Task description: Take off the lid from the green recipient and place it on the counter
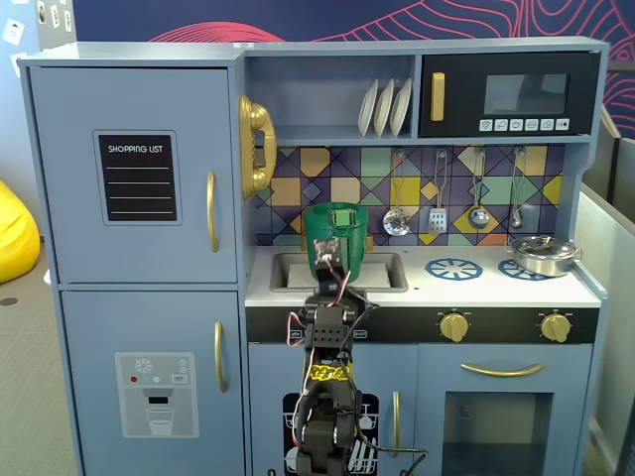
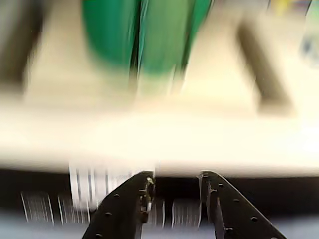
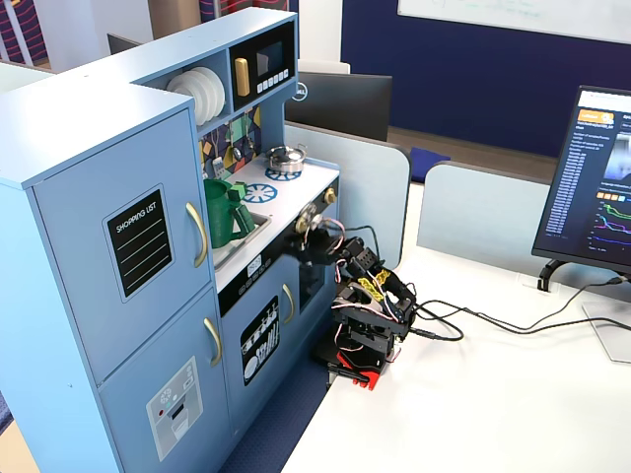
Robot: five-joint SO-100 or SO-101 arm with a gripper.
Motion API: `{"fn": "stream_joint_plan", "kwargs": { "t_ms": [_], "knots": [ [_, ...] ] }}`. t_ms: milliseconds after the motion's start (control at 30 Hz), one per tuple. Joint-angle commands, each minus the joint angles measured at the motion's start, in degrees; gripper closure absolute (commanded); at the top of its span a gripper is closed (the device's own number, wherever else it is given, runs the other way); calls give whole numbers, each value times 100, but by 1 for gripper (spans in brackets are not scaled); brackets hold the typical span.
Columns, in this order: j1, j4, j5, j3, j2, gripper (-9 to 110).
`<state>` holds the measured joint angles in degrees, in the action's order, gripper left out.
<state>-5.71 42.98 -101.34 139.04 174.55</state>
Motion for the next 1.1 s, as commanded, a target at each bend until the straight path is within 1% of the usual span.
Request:
{"fn": "stream_joint_plan", "kwargs": {
  "t_ms": [0,67,100,200,267,333,400,833,1067],
  "knots": [
    [-70,-536,202,-791,-264,91],
    [-62,-686,62,-905,-396,91],
    [-79,-782,-9,-940,-457,88],
    [-123,-1301,316,-984,-563,76],
    [-167,-1898,439,-923,-677,69],
    [-202,-2487,589,-879,-844,63],
    [-272,-2795,527,-905,-1002,61],
    [-255,-3885,712,-1248,-2101,62],
    [-237,-4271,721,-1644,-2751,63]
  ]
}}
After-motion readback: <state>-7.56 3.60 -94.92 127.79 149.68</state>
